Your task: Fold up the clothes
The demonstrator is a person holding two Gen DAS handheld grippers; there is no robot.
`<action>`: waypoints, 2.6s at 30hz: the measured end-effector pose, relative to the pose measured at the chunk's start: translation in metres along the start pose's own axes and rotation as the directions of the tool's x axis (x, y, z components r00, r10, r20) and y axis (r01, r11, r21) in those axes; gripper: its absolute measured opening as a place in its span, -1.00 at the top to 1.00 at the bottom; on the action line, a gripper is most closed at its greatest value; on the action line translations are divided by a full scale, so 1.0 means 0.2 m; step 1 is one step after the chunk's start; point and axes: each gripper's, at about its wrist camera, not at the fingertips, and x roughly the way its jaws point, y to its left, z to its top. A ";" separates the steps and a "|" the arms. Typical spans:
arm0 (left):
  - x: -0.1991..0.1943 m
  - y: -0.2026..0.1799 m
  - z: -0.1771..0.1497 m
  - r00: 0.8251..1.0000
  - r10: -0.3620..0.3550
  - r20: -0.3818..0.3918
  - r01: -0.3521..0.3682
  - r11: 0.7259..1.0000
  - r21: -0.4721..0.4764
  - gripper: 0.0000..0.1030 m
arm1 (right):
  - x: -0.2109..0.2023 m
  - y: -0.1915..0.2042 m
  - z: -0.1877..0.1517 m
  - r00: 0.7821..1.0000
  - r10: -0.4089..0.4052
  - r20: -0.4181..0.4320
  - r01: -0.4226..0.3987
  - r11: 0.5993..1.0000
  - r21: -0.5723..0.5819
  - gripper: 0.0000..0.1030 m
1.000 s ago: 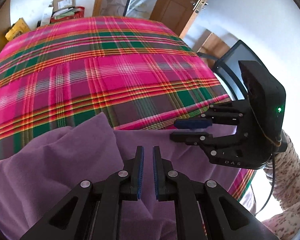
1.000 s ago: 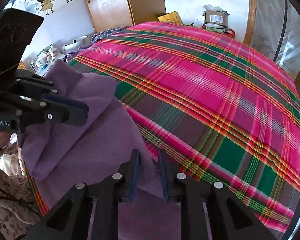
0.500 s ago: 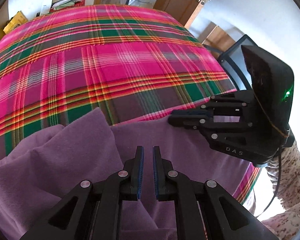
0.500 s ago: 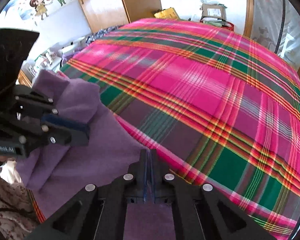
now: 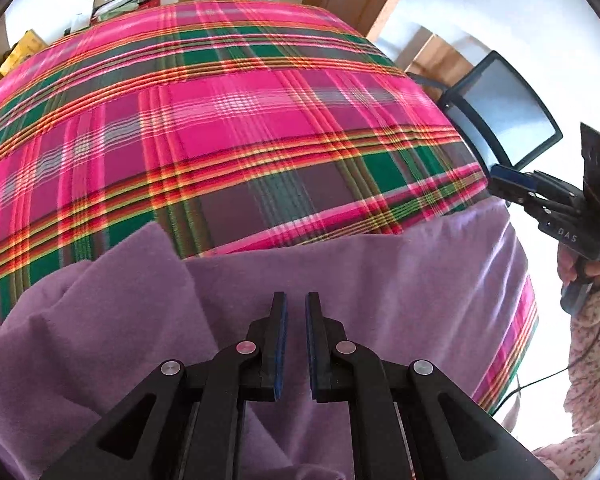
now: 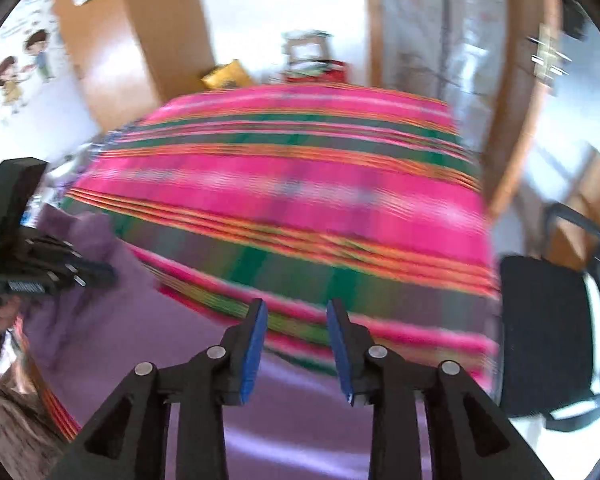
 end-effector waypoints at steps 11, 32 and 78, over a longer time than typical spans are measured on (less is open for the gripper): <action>0.05 -0.10 0.04 1.000 0.015 -0.020 -0.015 1.000 0.013 0.82 | -0.05 -0.34 -0.26 0.987 -0.137 -0.089 0.140 0.990 0.033 0.24; 0.10 -0.14 0.07 0.998 0.048 -0.037 -0.048 0.999 0.003 0.82 | 0.03 -0.35 -0.22 0.997 -0.064 -0.044 0.062 0.997 -0.048 0.88; -0.70 0.60 -0.62 0.932 0.045 0.360 0.107 0.914 -0.391 0.82 | -0.11 1.34 0.01 0.903 0.385 0.192 -0.296 0.880 -0.372 0.22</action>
